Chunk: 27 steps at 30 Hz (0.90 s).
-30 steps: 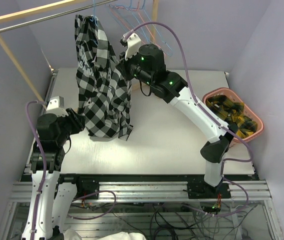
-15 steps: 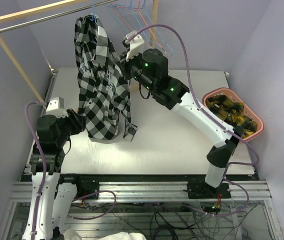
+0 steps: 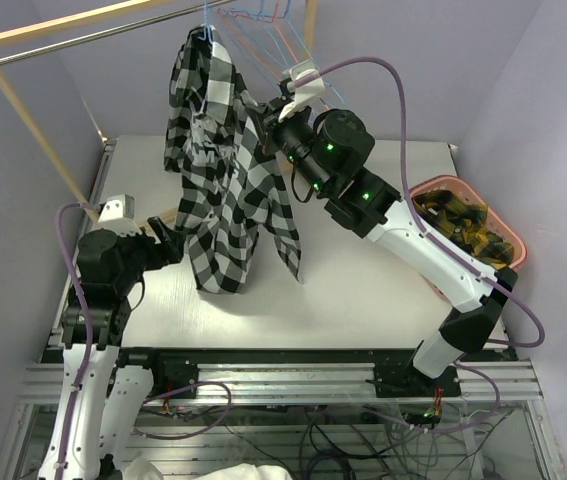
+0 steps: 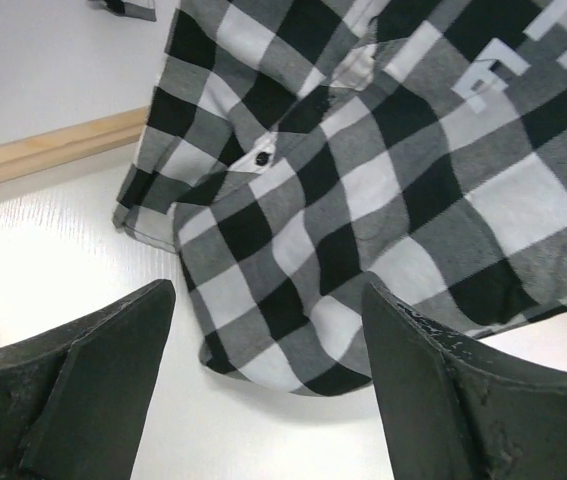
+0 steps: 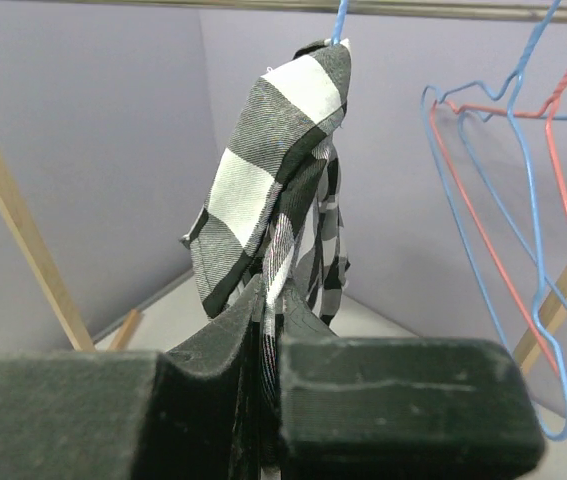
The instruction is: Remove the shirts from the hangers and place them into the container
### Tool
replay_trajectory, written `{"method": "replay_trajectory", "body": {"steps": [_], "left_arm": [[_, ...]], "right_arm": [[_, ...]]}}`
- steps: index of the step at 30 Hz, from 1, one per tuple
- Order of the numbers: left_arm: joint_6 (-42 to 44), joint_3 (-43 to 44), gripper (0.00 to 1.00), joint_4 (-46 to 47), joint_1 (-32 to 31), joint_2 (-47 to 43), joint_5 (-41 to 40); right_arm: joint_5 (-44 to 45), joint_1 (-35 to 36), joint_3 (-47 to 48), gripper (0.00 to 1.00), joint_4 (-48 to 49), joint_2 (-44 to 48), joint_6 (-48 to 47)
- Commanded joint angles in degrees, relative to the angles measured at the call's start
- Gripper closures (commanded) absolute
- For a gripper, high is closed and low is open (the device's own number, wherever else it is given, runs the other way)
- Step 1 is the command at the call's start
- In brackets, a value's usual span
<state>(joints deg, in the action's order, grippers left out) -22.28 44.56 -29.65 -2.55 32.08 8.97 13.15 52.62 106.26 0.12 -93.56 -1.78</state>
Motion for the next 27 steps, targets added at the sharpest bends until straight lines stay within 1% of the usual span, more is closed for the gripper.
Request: {"method": "replay_trajectory", "body": {"steps": [1, 5, 10, 14, 18, 21, 25, 27], "left_arm": [[0.71, 1.66, 0.13, 0.4, -0.71, 1.79, -1.25], [0.84, 2.3, 0.15, -0.6, -0.79, 2.86, -1.65], [0.66, 1.43, 0.17, 0.46, -0.79, 0.58, -1.14], [0.51, 0.69, 0.17, 1.32, -0.79, -1.21, -0.63], [0.48, 0.77, 0.16, 1.44, -0.79, -1.16, -0.85], [1.01, 1.24, 0.14, 1.62, -0.82, -1.03, 0.66], [1.71, 1.31, 0.09, 2.91, -0.79, -2.82, 2.05], [1.96, 1.36, 0.08, 3.88, -0.79, -3.97, 2.34]], "right_arm": [[0.52, 0.2, 1.38, 1.0, 7.97, 1.14, -1.36], [0.23, 0.2, 2.08, 1.0, 9.5, 0.65, -1.75], [-0.34, 0.21, 3.36, 1.0, 10.42, 0.16, -2.37], [-0.69, 0.2, 5.51, 1.0, 8.97, 0.28, -2.47], [-1.38, 0.2, 4.91, 1.0, 8.3, 2.15, -1.69], [-1.99, 0.29, 3.44, 1.0, 8.15, 4.57, -1.24], [-3.69, 0.29, 3.7, 1.0, 4.12, 7.33, -0.97], [-5.04, 0.29, 2.28, 1.0, 1.75, 10.31, -0.56]]}}
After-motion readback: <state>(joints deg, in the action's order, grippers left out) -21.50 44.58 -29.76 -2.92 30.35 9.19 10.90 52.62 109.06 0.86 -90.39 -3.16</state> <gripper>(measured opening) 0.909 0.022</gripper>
